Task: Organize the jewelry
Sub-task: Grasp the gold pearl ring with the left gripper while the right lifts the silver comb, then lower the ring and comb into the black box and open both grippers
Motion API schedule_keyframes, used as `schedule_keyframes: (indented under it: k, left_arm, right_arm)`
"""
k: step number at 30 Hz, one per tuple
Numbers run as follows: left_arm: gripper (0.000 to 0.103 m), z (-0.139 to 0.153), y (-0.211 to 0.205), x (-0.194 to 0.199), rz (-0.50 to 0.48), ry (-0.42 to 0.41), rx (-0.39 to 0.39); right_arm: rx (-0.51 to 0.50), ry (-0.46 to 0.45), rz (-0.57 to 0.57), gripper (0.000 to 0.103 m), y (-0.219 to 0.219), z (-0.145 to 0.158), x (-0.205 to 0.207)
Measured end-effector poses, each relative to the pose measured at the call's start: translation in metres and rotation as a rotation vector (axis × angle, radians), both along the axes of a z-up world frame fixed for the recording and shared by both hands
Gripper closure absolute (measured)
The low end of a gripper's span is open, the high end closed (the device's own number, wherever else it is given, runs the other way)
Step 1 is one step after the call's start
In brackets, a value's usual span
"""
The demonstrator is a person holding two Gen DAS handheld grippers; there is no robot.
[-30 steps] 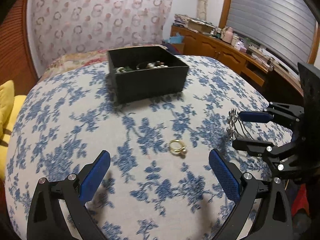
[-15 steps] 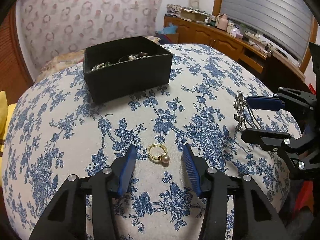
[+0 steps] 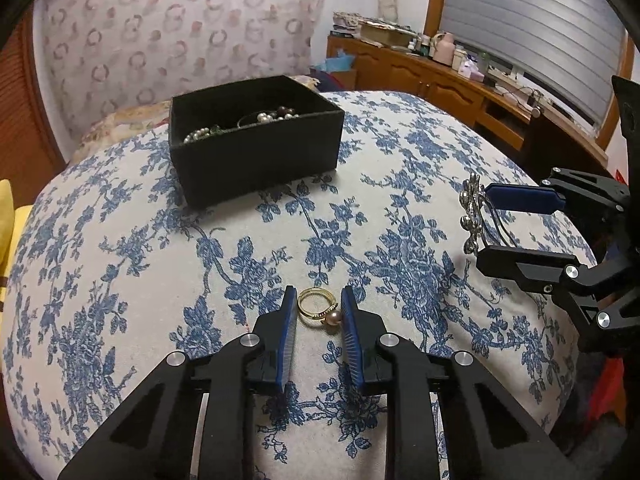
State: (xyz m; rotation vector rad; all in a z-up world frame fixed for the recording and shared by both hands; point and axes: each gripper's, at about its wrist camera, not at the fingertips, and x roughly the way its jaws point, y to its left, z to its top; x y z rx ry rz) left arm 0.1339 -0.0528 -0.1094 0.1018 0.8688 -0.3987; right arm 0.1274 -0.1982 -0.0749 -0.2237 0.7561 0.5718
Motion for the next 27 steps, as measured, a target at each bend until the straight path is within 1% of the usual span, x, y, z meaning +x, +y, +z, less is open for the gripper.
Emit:
schedule_keyframes:
  k: [3, 6, 13, 19, 27]
  left_arm:
    - [0.082, 0.010, 0.003, 0.001, 0.005, -0.022, -0.005]
    - [0.082, 0.020, 0.007, 0.005, 0.009, -0.047, -0.005]
    - [0.082, 0.048, 0.018, 0.026, 0.036, -0.108, -0.019]
    - [0.082, 0.061, 0.027, 0.044, 0.058, -0.126, -0.035]
    - [0.082, 0.068, 0.045, 0.070, 0.094, -0.129, -0.067]
  right_arm:
    - [0.007, -0.016, 0.006, 0.044, 0.002, 0.006, 0.004]
    - [0.021, -0.043, 0.011, 0.044, 0.004, 0.019, 0.014]
    - [0.047, -0.083, 0.016, 0.044, 0.008, 0.039, 0.041]
    - [0.067, -0.099, 0.029, 0.044, 0.020, 0.049, 0.073]
    - [0.090, -0.096, 0.066, 0.044, 0.042, 0.055, 0.121]
